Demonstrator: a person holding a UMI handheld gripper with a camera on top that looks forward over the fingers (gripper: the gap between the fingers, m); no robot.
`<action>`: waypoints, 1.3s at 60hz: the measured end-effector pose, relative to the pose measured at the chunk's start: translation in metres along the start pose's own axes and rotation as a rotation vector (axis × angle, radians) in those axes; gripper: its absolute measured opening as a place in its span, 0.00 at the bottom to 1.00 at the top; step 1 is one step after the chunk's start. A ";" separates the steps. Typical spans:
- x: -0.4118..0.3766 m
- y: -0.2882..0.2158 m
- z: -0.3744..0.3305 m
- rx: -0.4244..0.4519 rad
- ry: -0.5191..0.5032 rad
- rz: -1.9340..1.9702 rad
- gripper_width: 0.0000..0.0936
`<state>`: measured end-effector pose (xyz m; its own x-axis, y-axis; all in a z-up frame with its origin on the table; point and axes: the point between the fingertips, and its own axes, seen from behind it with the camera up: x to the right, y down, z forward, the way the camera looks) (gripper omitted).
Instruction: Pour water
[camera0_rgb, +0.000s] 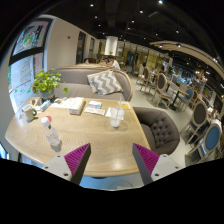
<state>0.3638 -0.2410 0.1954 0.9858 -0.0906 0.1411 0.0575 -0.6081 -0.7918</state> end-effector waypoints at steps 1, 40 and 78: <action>-0.001 0.001 0.000 -0.003 0.000 0.003 0.91; -0.257 0.076 0.051 -0.046 -0.120 0.074 0.92; -0.303 0.013 0.187 0.132 -0.074 0.090 0.49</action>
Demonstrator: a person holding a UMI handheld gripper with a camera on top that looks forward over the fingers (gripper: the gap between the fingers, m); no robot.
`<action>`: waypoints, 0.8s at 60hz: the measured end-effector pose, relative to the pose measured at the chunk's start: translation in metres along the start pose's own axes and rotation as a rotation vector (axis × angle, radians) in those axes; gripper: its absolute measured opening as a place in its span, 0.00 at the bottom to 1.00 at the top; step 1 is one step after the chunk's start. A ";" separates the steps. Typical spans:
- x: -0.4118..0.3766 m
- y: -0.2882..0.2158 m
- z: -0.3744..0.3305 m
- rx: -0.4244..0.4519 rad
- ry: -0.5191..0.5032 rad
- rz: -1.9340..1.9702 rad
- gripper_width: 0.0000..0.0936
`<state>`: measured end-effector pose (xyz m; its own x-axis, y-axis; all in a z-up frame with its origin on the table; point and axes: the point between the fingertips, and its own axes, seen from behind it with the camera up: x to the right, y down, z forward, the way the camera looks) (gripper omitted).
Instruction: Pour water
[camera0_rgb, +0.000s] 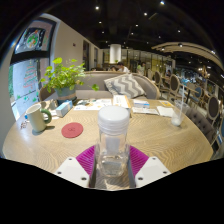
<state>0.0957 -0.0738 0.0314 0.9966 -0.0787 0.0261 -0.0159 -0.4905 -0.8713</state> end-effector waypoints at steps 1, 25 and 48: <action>0.000 0.000 0.000 0.000 0.002 0.001 0.49; -0.014 -0.074 -0.002 0.015 0.081 -0.241 0.44; -0.103 -0.228 0.025 0.129 0.318 -0.993 0.44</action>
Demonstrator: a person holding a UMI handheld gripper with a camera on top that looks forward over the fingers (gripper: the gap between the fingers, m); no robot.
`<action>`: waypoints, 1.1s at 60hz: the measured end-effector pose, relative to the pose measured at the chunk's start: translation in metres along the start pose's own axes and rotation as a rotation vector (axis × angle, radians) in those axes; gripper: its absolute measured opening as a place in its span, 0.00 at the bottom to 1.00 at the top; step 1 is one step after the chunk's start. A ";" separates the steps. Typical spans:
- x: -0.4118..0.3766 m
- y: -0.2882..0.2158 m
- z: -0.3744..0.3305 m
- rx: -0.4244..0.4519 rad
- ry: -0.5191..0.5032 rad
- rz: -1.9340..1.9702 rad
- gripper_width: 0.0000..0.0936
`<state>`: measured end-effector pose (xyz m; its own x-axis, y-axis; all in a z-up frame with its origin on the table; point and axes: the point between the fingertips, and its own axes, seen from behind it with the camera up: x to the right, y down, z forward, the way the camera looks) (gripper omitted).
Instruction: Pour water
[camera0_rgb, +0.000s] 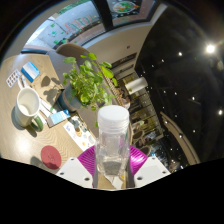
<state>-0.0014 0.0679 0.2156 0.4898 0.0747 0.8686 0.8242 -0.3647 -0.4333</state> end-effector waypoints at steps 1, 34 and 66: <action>0.000 -0.007 0.002 0.007 0.015 -0.041 0.44; -0.102 -0.088 0.031 0.081 0.104 -1.037 0.44; -0.051 -0.089 0.001 0.135 -0.173 -0.049 0.45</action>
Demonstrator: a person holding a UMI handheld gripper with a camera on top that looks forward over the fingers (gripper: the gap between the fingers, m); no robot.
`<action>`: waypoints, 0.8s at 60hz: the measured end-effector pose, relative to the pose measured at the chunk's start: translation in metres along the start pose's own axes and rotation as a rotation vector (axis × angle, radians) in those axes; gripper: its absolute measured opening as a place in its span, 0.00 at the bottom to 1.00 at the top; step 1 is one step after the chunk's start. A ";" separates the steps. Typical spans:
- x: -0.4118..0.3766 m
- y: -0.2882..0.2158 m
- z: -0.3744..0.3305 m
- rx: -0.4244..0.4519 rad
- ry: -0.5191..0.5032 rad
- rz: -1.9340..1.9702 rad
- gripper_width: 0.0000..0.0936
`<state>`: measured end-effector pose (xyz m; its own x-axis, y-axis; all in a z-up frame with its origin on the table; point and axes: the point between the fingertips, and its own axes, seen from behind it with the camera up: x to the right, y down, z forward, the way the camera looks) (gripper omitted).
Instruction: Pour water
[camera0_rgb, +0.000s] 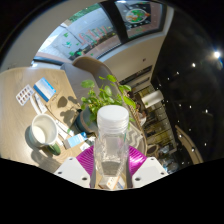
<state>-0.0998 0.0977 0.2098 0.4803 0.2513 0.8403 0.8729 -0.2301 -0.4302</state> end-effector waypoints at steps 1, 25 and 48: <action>0.002 0.003 -0.001 -0.001 -0.014 0.060 0.45; -0.076 0.093 0.023 -0.062 -0.235 0.850 0.45; -0.132 0.117 0.035 -0.027 -0.243 0.990 0.49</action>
<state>-0.0581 0.0701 0.0369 0.9926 0.1201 0.0199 0.0732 -0.4585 -0.8857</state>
